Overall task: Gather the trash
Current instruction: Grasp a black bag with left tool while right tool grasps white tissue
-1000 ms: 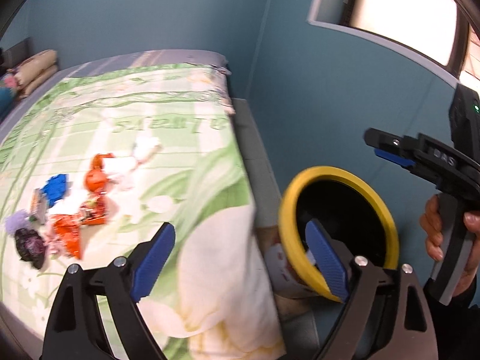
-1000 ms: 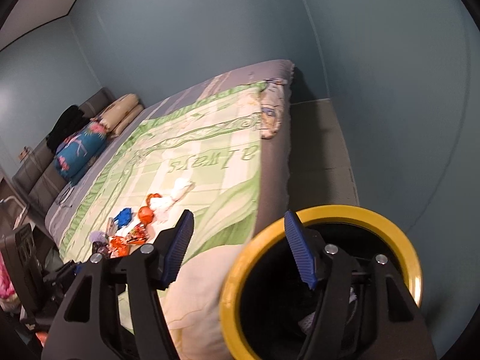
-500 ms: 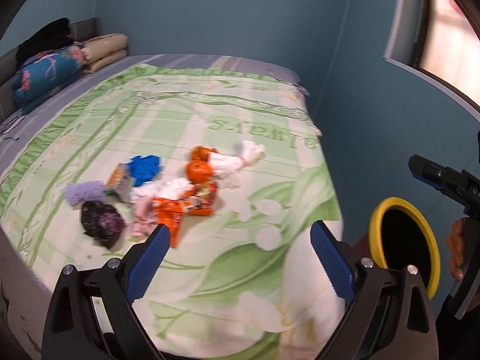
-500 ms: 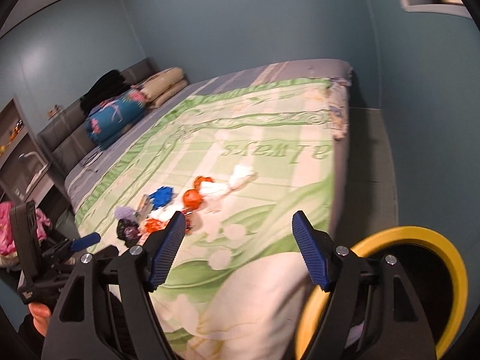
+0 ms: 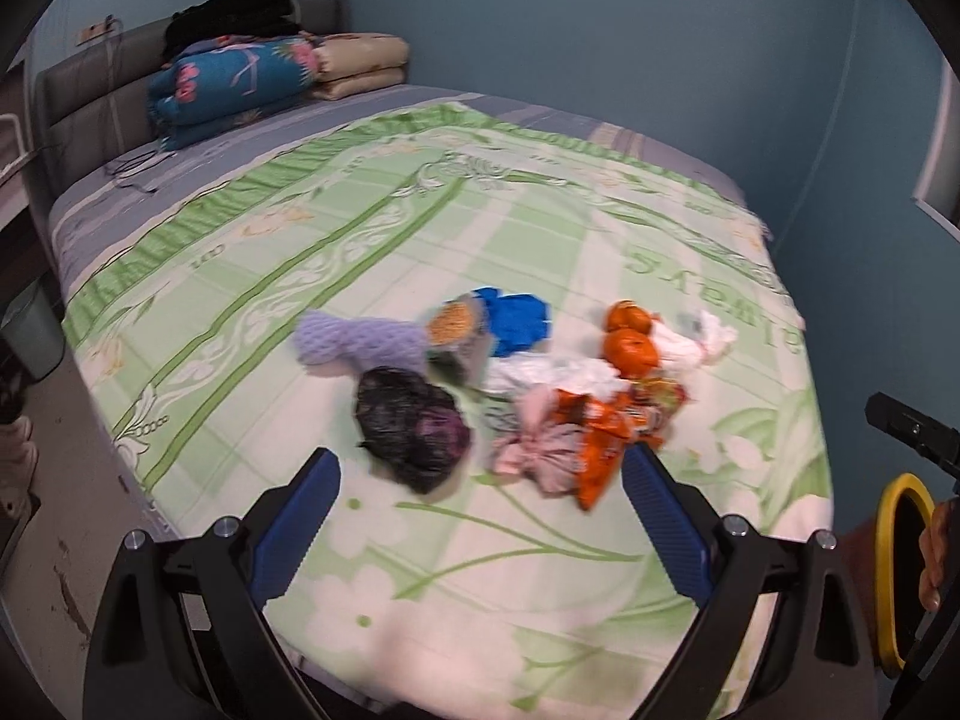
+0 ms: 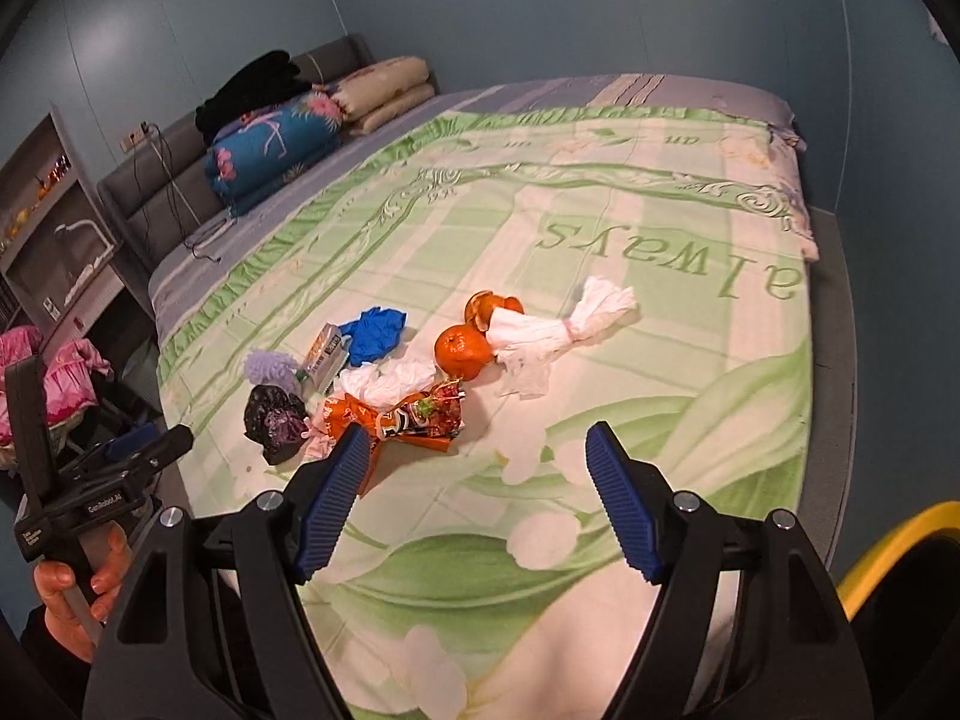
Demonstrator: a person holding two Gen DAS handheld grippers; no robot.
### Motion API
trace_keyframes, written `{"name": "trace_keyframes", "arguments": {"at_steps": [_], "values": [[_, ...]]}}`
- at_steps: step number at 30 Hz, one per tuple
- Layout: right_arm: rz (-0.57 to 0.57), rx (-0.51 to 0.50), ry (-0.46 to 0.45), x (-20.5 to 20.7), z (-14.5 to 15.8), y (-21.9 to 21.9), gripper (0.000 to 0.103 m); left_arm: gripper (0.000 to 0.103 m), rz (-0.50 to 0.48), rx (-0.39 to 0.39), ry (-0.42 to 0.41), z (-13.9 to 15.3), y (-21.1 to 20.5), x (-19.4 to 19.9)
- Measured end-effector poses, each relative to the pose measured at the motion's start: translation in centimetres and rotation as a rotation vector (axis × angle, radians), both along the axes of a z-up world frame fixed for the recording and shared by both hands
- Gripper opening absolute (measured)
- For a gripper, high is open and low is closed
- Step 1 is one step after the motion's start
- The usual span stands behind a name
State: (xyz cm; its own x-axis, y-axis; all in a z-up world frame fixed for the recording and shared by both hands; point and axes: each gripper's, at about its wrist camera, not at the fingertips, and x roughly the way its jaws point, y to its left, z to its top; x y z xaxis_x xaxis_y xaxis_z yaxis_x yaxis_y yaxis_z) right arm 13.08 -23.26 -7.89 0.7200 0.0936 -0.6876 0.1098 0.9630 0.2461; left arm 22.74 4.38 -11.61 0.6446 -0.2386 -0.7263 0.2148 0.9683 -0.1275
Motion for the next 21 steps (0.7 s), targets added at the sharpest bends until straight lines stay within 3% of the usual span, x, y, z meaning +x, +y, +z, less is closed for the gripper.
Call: {"name": "trace_keyframes", "arguments": {"at_steps": [12, 21], "values": [[0.005, -0.067, 0.136, 11.2, -5.6, 1.9, 0.070, 0.091, 0.123, -0.031, 0.120, -6.7, 4.4, 5.3], [-0.007, -0.181, 0.195, 15.7, -7.7, 0.0, 0.070, 0.091, 0.120, -0.054, 0.163, -9.2, 4.6, 7.6]]}}
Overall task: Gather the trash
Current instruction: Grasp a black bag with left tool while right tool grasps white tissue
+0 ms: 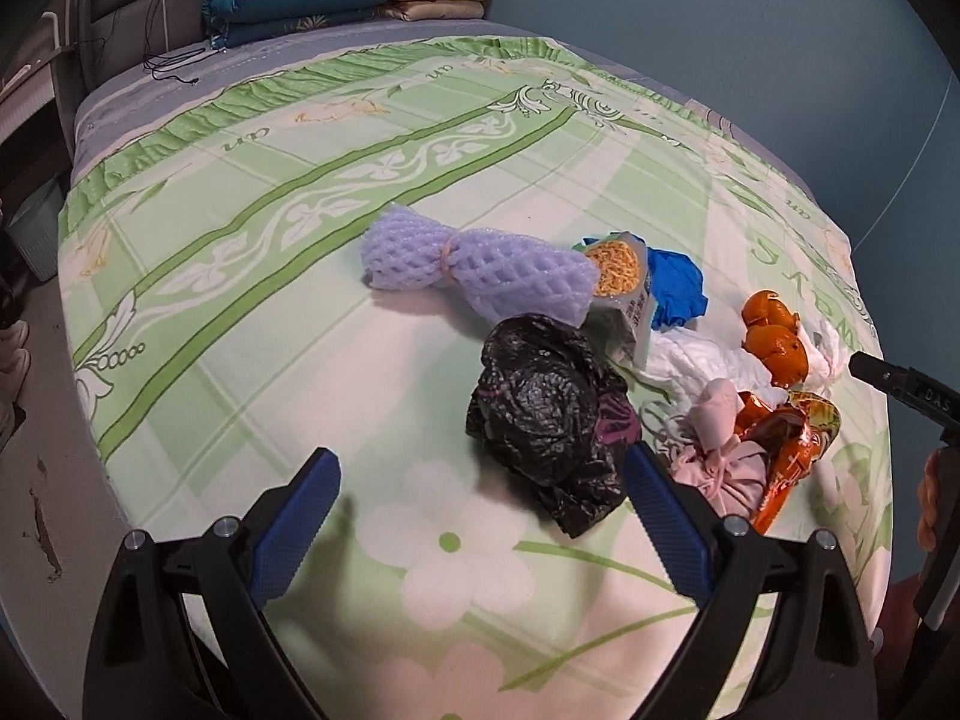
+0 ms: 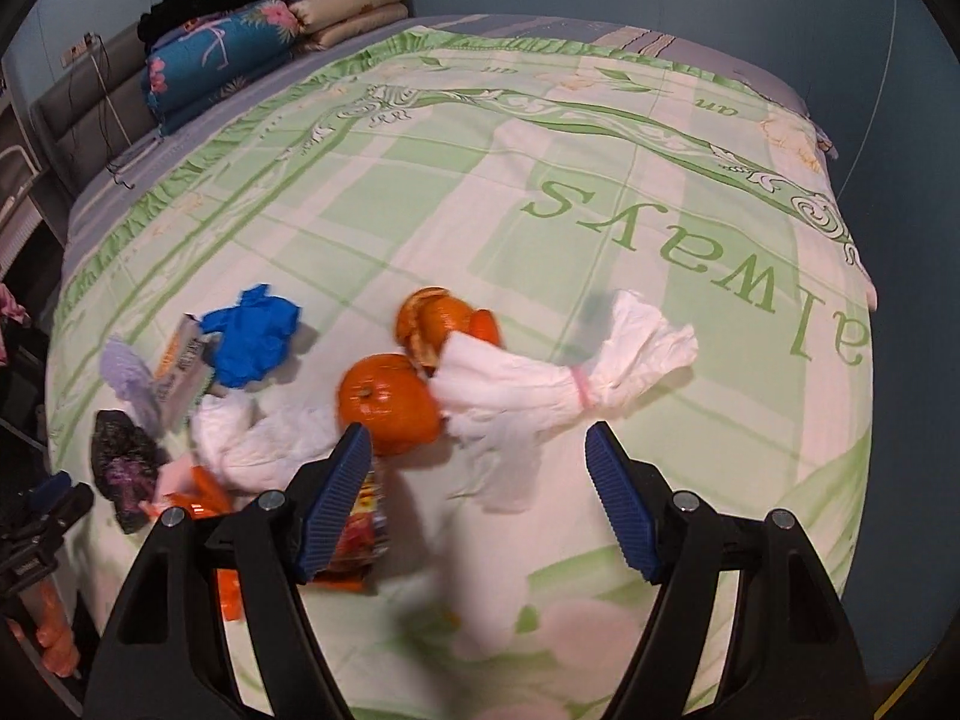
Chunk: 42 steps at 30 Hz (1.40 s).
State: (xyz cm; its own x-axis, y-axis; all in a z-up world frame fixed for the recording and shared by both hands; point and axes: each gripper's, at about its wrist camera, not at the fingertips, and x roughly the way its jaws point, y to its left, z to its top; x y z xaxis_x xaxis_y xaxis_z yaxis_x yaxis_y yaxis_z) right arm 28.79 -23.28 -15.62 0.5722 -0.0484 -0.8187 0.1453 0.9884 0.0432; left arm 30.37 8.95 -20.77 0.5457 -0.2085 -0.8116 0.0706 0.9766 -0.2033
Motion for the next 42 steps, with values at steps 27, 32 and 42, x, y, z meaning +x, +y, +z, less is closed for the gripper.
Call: {"name": "trace_keyframes", "arguments": {"at_steps": [27, 32, 42], "values": [[0.061, -0.138, 0.094, 5.4, -5.1, -1.5, 0.059, 0.061, -0.091, -0.106, 0.084, -3.0, -3.1, 4.1], [0.058, -0.186, 0.094, 6.0, -5.2, -1.1, 0.049, 0.047, -0.102, -0.111, 0.090, -3.1, -3.7, 4.5], [0.039, -0.147, 0.066, 5.5, -3.9, -1.1, 0.011, 0.038, -0.098, -0.133, 0.094, -2.6, -3.3, 3.5]]}}
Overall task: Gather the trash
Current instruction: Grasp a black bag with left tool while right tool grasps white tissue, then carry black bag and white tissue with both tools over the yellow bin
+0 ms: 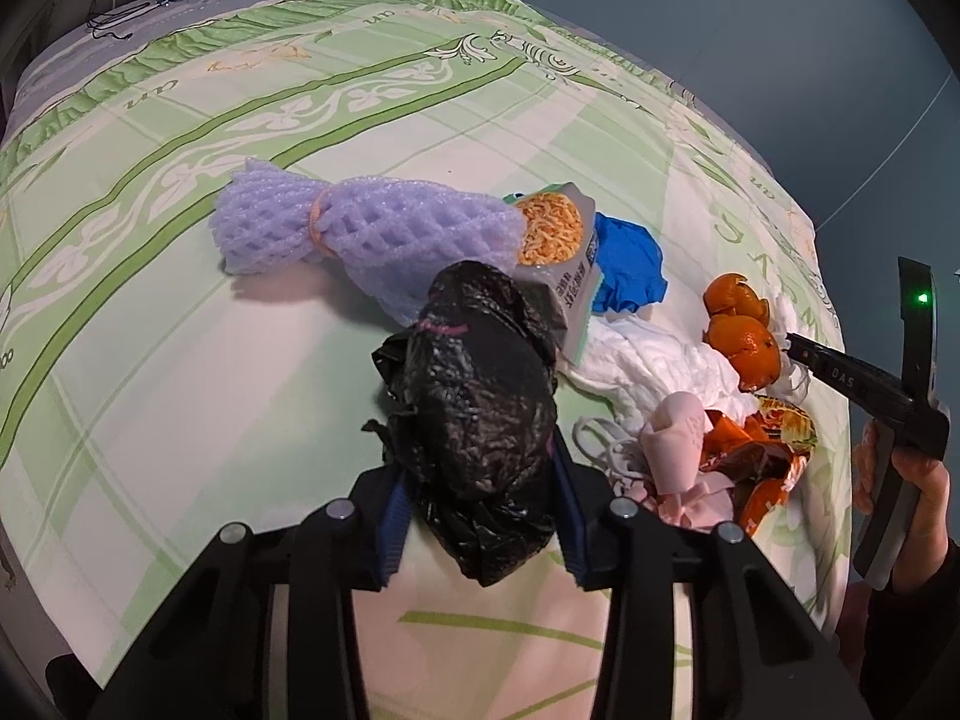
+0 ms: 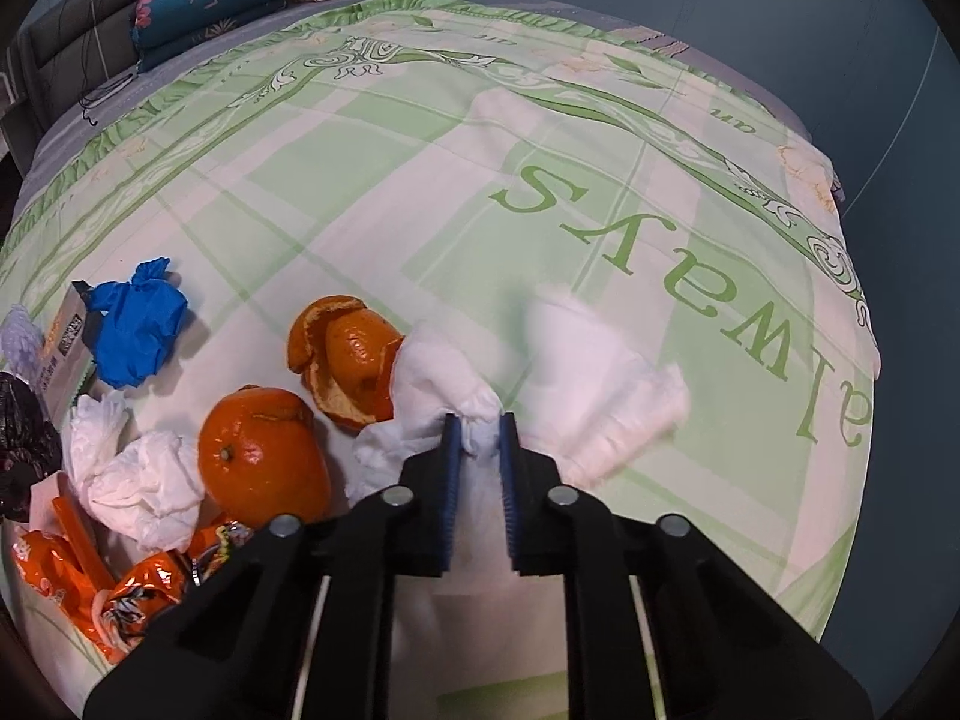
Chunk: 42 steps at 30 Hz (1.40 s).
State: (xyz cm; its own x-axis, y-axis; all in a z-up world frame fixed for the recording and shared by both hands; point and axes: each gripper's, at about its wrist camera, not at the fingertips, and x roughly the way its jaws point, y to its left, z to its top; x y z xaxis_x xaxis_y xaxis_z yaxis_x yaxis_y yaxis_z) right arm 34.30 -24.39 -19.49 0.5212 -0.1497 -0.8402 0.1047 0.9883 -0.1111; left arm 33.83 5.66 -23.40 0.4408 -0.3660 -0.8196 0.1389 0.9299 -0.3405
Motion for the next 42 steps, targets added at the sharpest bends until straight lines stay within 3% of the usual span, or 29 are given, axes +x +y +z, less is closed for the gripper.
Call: {"name": "trace_keyframes", "arguments": {"at_steps": [11, 17, 22, 30, 42], "values": [[-0.043, 0.179, -0.030, -3.3, 3.4, -1.2, 0.009, 0.037, 0.007, -0.017, -0.028, 1.8, 1.7, -2.2], [-0.047, 0.293, -0.057, -8.1, 6.7, -1.4, 0.009, 0.037, 0.002, -0.024, -0.051, 3.1, 2.3, -4.1], [-0.057, 0.330, -0.079, -12.3, 8.8, -1.4, 0.009, 0.037, -0.010, -0.021, -0.083, 4.8, 1.9, -5.8], [-0.082, 0.387, -0.126, -19.4, 11.4, -2.5, 0.009, 0.037, -0.097, -0.016, -0.103, 7.0, -1.4, -8.9], [-0.192, 0.443, -0.175, -28.5, 12.4, -6.3, 0.009, 0.037, -0.257, -0.013, -0.104, 10.7, -9.4, -12.9]]}}
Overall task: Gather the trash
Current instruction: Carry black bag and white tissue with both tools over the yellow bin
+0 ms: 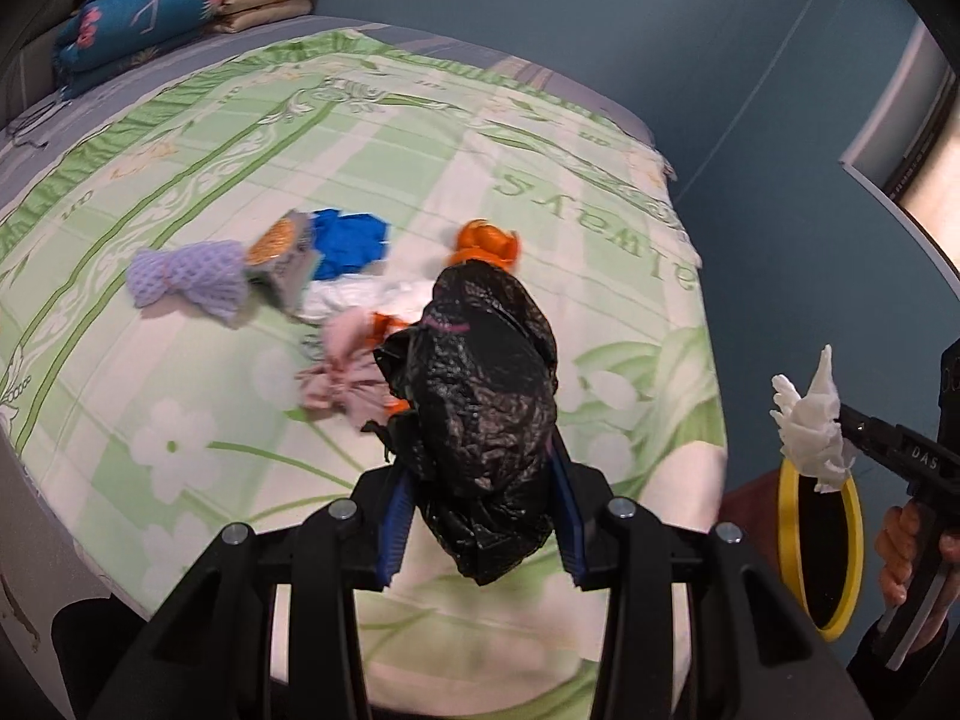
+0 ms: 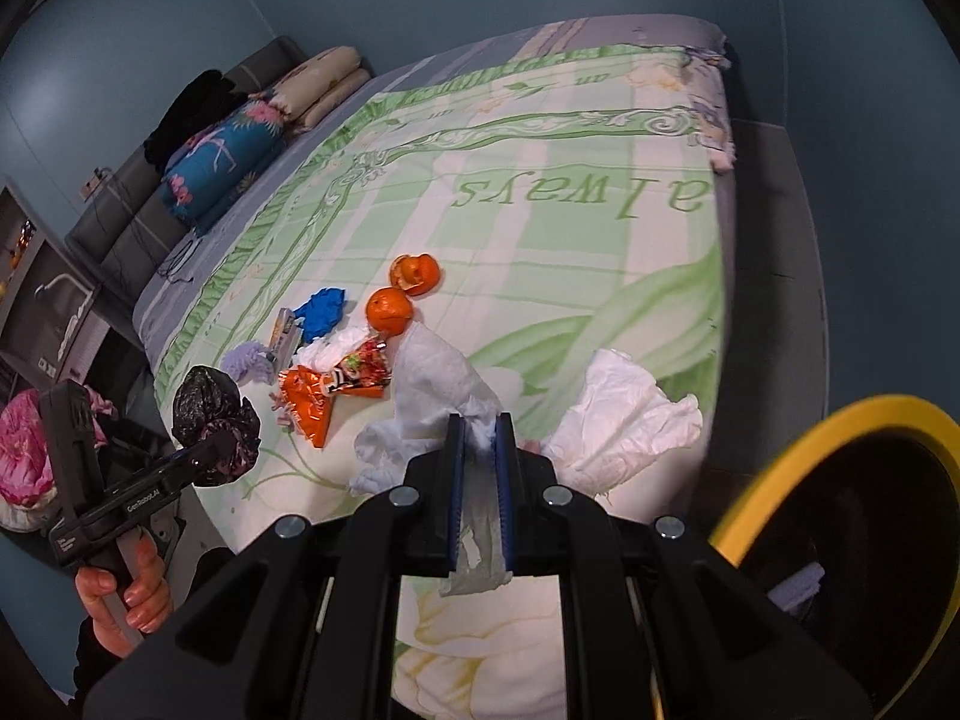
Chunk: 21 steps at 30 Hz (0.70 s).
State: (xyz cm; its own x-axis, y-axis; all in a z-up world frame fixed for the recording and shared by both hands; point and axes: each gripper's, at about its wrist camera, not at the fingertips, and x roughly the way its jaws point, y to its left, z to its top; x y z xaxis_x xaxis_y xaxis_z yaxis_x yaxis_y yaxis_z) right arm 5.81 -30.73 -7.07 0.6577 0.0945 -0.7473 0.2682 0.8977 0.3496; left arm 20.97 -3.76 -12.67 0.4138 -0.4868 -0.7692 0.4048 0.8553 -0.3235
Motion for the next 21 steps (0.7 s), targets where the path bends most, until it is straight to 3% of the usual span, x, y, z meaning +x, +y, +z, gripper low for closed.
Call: {"name": "trace_keyframes", "arguments": {"at_steps": [4, 21], "values": [[-0.048, 0.025, -0.016, -2.3, 0.6, -1.7, 0.009, 0.037, -0.072, -0.020, 0.006, 1.3, -3.5, -1.7], [-0.299, -0.056, -0.124, -11.5, 5.2, -8.0, 0.010, 0.037, -0.364, -0.021, -0.074, 6.2, -16.5, -10.2]]}}
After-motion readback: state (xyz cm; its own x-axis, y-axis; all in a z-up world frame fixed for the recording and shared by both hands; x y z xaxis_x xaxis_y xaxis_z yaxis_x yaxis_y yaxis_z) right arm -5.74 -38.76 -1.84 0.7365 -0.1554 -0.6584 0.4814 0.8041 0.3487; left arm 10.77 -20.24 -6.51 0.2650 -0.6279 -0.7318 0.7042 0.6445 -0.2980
